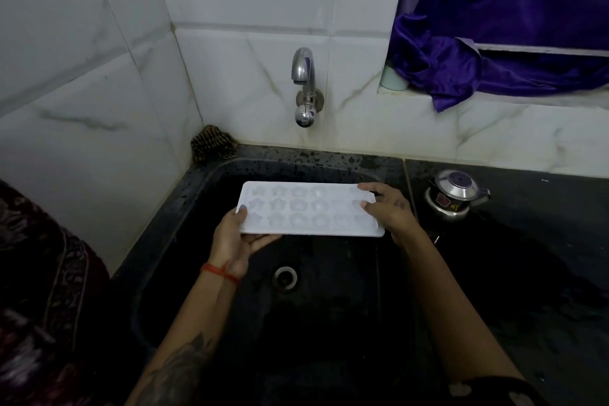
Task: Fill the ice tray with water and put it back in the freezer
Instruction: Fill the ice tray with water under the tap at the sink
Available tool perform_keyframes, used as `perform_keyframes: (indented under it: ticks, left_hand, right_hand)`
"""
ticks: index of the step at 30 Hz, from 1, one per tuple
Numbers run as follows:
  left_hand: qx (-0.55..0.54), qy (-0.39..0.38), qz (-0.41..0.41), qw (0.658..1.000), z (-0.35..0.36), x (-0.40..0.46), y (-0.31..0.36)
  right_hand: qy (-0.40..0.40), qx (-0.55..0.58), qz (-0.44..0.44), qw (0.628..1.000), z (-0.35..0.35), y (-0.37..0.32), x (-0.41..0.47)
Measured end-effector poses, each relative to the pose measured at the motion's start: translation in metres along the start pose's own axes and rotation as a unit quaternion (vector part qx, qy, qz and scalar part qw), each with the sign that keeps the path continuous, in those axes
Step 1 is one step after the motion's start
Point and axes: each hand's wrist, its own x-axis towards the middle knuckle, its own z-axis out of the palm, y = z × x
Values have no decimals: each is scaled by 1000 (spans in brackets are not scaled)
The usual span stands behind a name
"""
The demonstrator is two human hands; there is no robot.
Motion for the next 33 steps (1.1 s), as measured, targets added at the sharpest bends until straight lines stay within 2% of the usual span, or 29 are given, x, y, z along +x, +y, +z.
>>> perform_keyframes:
  ticks: [7, 10, 13, 18, 22, 24, 28, 31, 33]
  left_hand:
    - [55, 7, -17, 998, -5, -20, 0]
    - [80, 34, -11, 996, -6, -25, 1]
    - [78, 58, 1, 995, -5, -29, 3]
    - [69, 46, 7, 997, 0, -32, 5]
    - [65, 49, 5, 997, 5, -33, 6]
    - [64, 52, 5, 997, 6, -32, 7]
    - [66, 70, 12, 995, 8, -30, 11]
    - [66, 81, 25, 994, 7, -28, 16]
    - [65, 87, 31, 994, 6, -27, 17]
  right_hand:
    - [-18, -37, -33, 999, -4, -3, -21]
    - [-32, -54, -55, 997, -6, -2, -27]
    - [-30, -89, -73, 993, -6, -4, -31]
    - [-43, -130, -112, 984, -4, -5, -35]
    - [-56, -193, -87, 976, -2, -3, -28]
    - [-53, -173, -56, 982, -3, -4, -25]
    - [-74, -153, -50, 984, -4, -7, -22]
    - [-48, -198, -44, 978, -8, -4, -19]
    - [-41, -258, -79, 962, -10, -4, -20]
